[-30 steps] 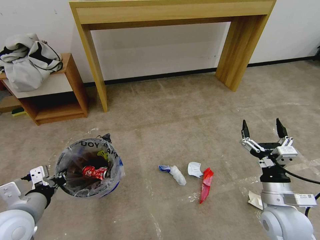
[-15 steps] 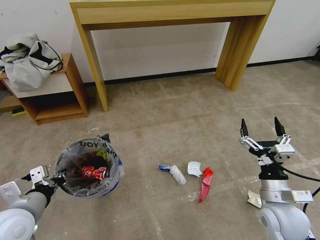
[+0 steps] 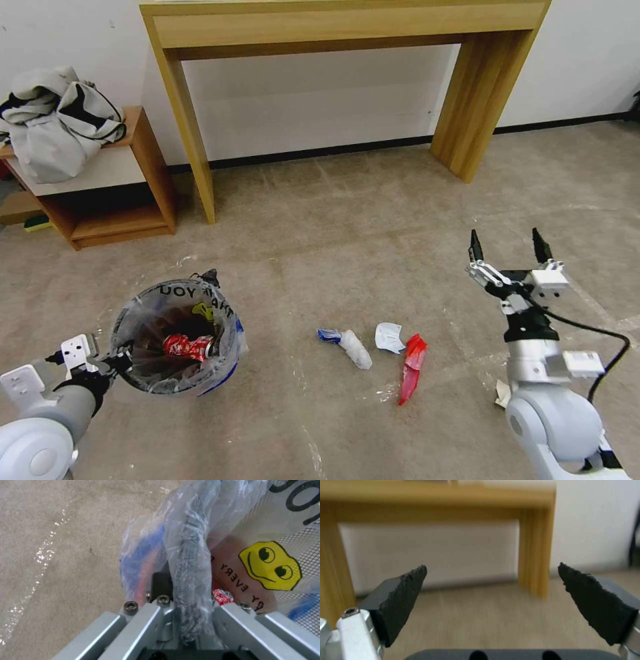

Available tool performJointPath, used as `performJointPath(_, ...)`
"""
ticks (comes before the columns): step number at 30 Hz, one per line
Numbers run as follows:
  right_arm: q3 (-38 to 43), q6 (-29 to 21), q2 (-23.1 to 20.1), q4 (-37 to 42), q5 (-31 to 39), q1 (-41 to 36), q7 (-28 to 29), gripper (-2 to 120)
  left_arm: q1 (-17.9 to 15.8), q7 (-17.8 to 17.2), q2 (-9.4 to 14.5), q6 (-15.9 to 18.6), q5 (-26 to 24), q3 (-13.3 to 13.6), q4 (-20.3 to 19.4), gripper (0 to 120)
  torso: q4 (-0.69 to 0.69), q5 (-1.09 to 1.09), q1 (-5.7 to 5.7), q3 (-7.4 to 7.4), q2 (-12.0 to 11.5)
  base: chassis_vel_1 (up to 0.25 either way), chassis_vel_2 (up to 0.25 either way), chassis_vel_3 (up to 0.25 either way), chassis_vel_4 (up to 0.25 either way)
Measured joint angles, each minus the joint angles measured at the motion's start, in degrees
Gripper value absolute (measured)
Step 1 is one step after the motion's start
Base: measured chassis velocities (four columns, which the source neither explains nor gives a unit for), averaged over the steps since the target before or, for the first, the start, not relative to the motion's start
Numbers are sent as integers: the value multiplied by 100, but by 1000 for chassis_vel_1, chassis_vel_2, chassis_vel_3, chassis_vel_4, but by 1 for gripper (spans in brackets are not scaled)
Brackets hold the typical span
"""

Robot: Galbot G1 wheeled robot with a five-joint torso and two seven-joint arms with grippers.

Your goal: Pick up the trash bin and place the garbage on the floor into it.

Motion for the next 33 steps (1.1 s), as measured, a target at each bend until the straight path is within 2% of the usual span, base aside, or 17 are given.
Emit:
performJointPath(1,-157,-926,-198,66,534,103,641,100,0,-3,-5,0,11,0,0,1,0,0,0,0,0,0,0,0,0)
performJointPath(2,-157,-926,-198,66,534,103,641,100,0,-3,-5,0,11,0,0,1,0,0,0,0,0,0,0,0,0)
performJointPath(3,-250,-1686,-313,92,953,181,1112,100,-7,-3,0,0,11,-2,4,1,1,-1,0,0,0,0,0,0,0)
performJointPath(4,-321,-2177,-374,72,1269,242,1421,100,-4,-3,6,0,8,-22,6,1,-1,-1,0,0,0,0,0,0,0)
performJointPath(5,-321,-2177,-374,72,1269,242,1421,100,-4,-3,6,0,8,-22,6,1,-1,-1,0,0,0,0,0,0,0)
performJointPath(6,-439,-2721,-423,-21,1804,347,1853,100,16,-4,14,0,7,-63,6,1,-1,0,0,0,0,0,0,0,0)
performJointPath(7,-439,-2721,-423,-21,1804,347,1853,100,16,-4,14,0,7,-63,6,1,-1,0,0,0,0,0,0,0,0)
performJointPath(9,-738,-3529,-432,-344,3080,653,2818,100,49,-2,16,-3,-1,-126,10,1,0,0,0,0,0,0,0,0,0)
performJointPath(10,-738,-3529,-432,-344,3080,653,2818,100,49,-2,16,-3,-1,-126,10,1,0,0,0,0,0,0,0,0,0)
performJointPath(11,-867,-3774,-422,-550,3419,790,3049,100,57,-2,15,-7,0,-145,15,1,1,0,0,0,0,0,0,0,0)
performJointPath(13,-984,-3870,-411,-742,3537,889,3158,100,65,-2,12,-9,0,-157,17,1,0,0,0,0,0,0,0,0,0)
performJointPath(15,-1369,-4022,-347,-1347,3627,1153,3302,100,76,2,-5,-11,0,-163,24,1,0,1,0,0,0,0,0,0,0)
performJointPath(20,-1836,-4078,-135,-2059,3642,1500,3366,100,78,2,-38,-14,9,-162,47,1,1,0,0,0,0,0,0,0,0)
performJointPath(26,-2231,-4091,199,-2745,3598,1810,3353,100,83,2,-49,-20,25,-165,103,1,0,-1,0,0,0,0,0,0,0)
performJointPath(28,-2419,-4068,467,-3305,3490,2031,3274,100,108,1,-58,-28,29,-199,140,1,1,1,0,0,0,0,0,0,0)
performJointPath(33,-2547,-3911,691,-3952,3245,2241,3054,100,152,22,-62,-57,51,-244,175,1,0,-1,0,0,0,0,0,0,0)
